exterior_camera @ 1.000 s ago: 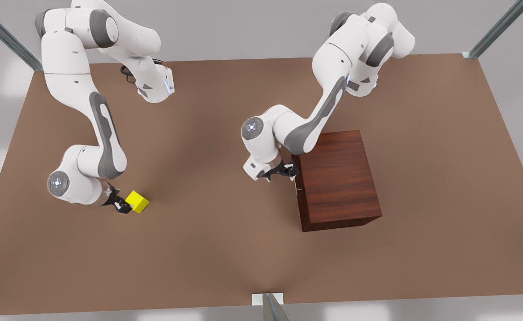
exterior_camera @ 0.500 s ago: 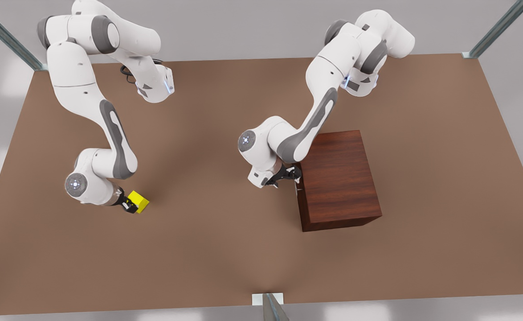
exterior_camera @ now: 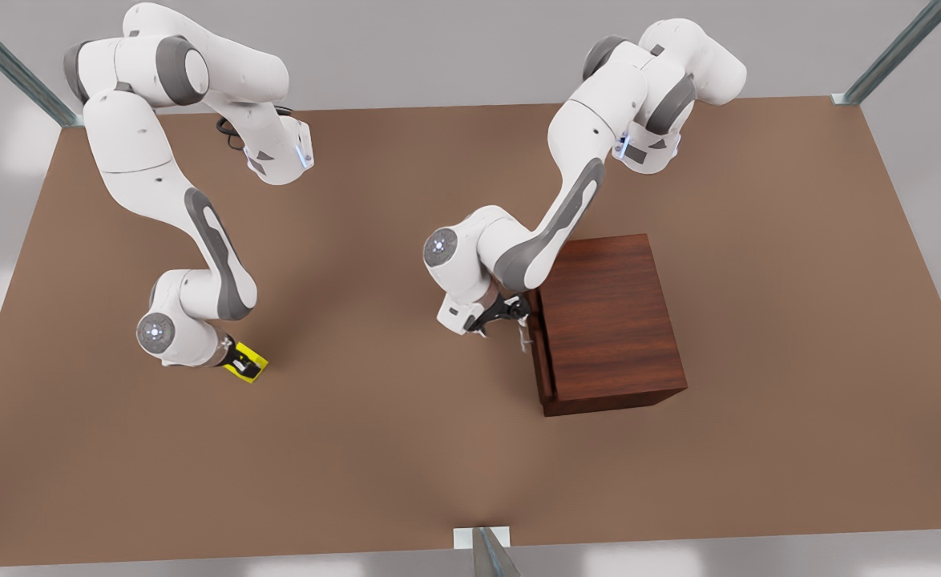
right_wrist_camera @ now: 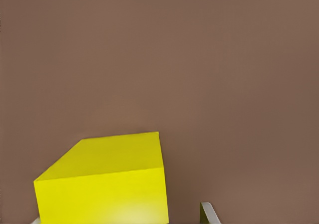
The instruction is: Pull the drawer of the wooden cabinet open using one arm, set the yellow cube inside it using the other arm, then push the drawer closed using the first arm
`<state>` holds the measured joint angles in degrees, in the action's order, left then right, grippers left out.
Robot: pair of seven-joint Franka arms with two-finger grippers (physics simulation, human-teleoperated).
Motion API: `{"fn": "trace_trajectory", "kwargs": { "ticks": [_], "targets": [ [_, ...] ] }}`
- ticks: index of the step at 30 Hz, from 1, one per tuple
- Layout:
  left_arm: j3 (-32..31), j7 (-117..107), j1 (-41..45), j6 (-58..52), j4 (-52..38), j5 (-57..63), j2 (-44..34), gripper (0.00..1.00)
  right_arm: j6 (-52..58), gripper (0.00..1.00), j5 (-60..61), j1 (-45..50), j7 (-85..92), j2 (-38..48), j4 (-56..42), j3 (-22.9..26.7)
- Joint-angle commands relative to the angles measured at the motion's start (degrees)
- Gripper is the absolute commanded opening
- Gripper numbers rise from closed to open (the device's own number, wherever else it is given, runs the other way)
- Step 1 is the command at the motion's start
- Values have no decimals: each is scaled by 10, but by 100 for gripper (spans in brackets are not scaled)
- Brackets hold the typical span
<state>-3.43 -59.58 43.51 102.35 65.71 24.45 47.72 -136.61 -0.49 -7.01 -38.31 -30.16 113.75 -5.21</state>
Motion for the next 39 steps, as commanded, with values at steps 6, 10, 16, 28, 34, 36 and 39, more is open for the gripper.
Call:
{"fn": "trace_trajectory", "kwargs": {
  "ticks": [6,10,16,28,34,36,39],
  "targets": [
    [-8,-42,1,18,-1,-3,-2,100,-24,92,0,0,8,-3,-1,-3],
    [-9,-42,1,29,-1,-3,-2,100,-37,93,0,0,7,-5,-2,-5],
    [-13,-51,1,42,-1,-3,-2,100,-42,92,0,0,8,-11,-3,-5],
    [-29,-53,1,59,-1,-3,-2,100,-41,69,0,0,11,-12,-3,-5],
    [-34,-54,1,74,-1,-2,-2,100,-18,68,6,1,3,4,-15,-5],
    [-34,-54,3,76,-1,-2,-2,100,9,68,6,0,3,10,-30,-10],
    [-34,-56,5,82,-5,-2,-1,100,54,68,6,0,2,19,-59,-11]
  ]
}}
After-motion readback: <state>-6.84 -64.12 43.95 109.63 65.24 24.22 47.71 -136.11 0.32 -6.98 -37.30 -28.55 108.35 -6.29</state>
